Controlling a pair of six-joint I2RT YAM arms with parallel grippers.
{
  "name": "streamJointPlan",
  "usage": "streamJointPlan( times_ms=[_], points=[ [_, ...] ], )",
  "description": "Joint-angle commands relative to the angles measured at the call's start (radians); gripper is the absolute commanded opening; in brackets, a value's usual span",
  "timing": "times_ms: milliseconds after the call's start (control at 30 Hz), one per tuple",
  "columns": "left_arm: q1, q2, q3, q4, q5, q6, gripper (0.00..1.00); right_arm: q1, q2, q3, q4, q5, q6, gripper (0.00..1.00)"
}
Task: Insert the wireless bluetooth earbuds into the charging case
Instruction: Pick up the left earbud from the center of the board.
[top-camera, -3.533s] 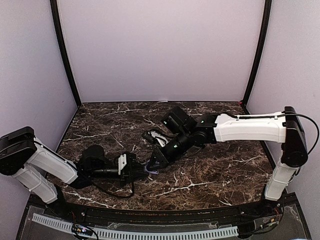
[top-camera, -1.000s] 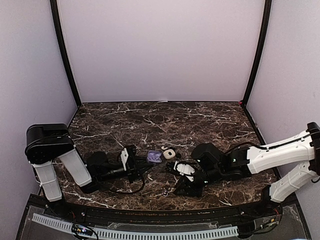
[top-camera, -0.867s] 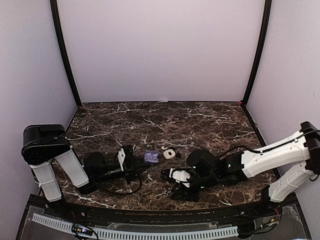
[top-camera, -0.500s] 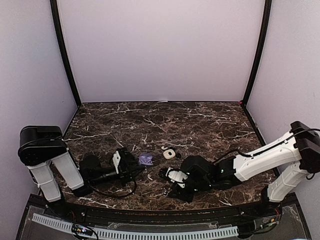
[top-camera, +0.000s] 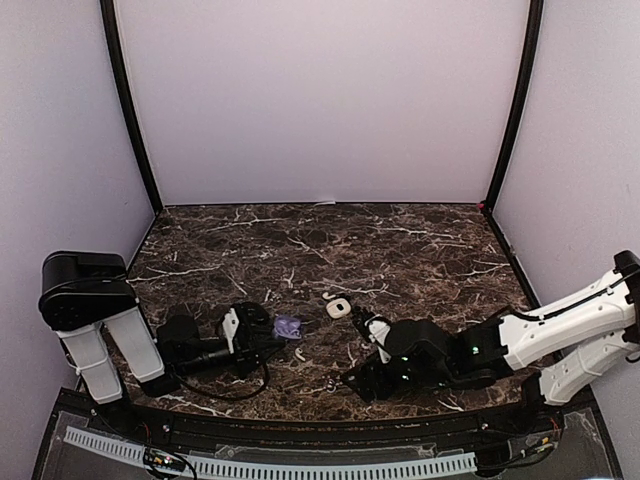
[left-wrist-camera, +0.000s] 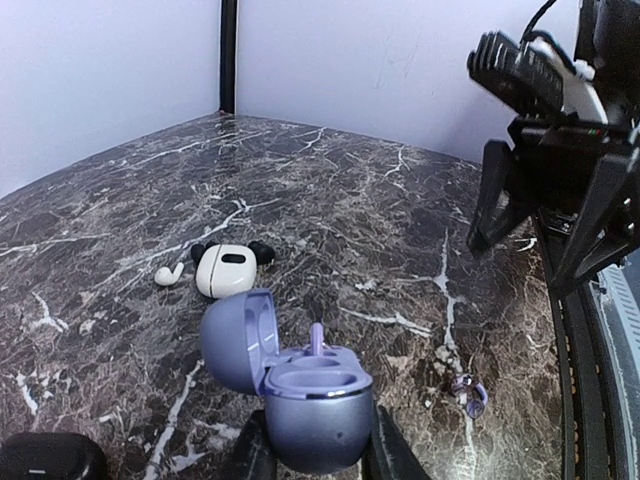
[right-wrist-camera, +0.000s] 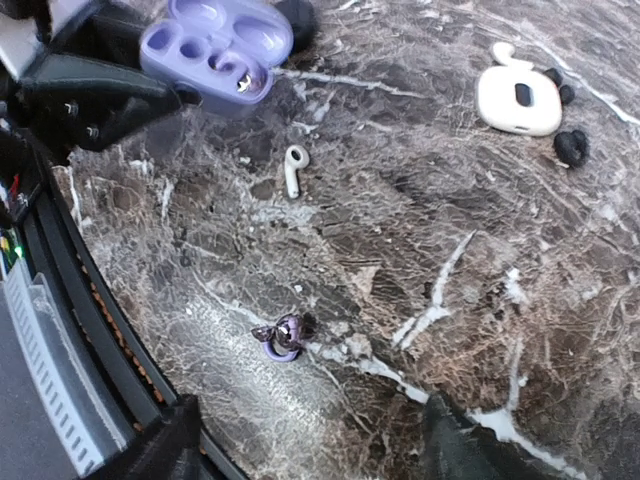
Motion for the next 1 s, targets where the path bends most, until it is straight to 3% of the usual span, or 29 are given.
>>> streamJointPlan(
  times_ms=[0, 100, 167, 233, 367, 567, 667, 967],
  points=[
    [-0.007, 0.012, -0.028, 0.182, 0.021, -0.01, 0.0, 0.012, -0.109, -0.104, 0.048, 0.052, 0.166, 0.98],
    [-0.009, 0.008, -0.045, 0.197, 0.013, -0.007, 0.0, 0.008, -0.162, -0.183, 0.156, 0.012, 0.208, 0.99],
    [-0.01, 0.003, -0.048, 0.193, 0.014, -0.01, 0.0, 0.008, -0.149, -0.179, 0.102, 0.046, 0.29, 0.99],
    [-0.014, 0.005, -0.049, 0.186, 0.015, -0.013, 0.0, 0.013, -0.088, -0.146, 0.053, 0.047, 0.277, 0.92],
    [-0.023, 0.014, -0.047, 0.186, 0.01, -0.018, 0.0, 0.06, 0.046, -0.026, -0.043, 0.108, 0.267, 0.87],
    [-0.033, 0.017, -0.052, 0.18, 0.014, -0.039, 0.0, 0.084, 0.173, 0.011, 0.021, 0.025, 0.222, 0.55],
    [-0.037, 0.016, -0.059, 0.183, 0.006, -0.038, 0.0, 0.085, 0.193, -0.004, 0.065, -0.006, 0.226, 0.47],
    [-0.045, 0.019, -0.059, 0.169, 0.007, -0.034, 0.0, 0.09, 0.229, -0.041, 0.154, -0.043, 0.209, 0.42]
  ],
)
